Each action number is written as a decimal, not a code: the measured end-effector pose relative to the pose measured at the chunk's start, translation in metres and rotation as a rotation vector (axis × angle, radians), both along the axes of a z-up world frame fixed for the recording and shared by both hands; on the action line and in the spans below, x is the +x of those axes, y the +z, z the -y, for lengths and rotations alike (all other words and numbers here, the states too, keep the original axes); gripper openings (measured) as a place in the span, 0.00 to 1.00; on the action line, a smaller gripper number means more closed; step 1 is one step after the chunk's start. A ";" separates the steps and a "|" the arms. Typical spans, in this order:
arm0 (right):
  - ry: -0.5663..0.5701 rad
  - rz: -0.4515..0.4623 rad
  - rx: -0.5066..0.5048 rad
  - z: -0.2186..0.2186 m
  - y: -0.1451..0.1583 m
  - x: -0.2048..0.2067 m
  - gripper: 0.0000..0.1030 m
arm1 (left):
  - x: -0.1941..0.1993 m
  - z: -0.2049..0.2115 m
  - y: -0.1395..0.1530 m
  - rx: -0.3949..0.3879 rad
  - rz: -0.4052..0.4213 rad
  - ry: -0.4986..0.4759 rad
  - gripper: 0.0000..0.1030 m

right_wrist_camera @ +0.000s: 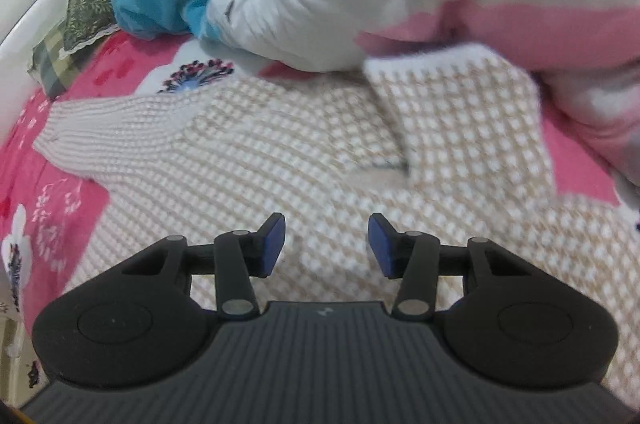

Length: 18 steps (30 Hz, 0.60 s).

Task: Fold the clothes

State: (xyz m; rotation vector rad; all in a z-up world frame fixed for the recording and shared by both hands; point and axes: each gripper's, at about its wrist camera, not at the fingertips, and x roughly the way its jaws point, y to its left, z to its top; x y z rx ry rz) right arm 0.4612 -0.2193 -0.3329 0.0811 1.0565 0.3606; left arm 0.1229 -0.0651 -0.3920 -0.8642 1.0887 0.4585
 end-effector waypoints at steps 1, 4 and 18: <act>0.020 0.009 -0.009 -0.006 0.001 0.003 0.44 | -0.001 -0.001 0.000 0.010 -0.002 -0.003 0.04; 0.069 0.024 -0.061 -0.019 -0.003 0.012 0.44 | -0.001 0.000 -0.023 -0.003 -0.042 -0.005 0.04; -0.001 -0.012 -0.056 -0.011 -0.038 0.020 0.45 | -0.012 -0.023 -0.057 -0.171 -0.040 -0.092 0.16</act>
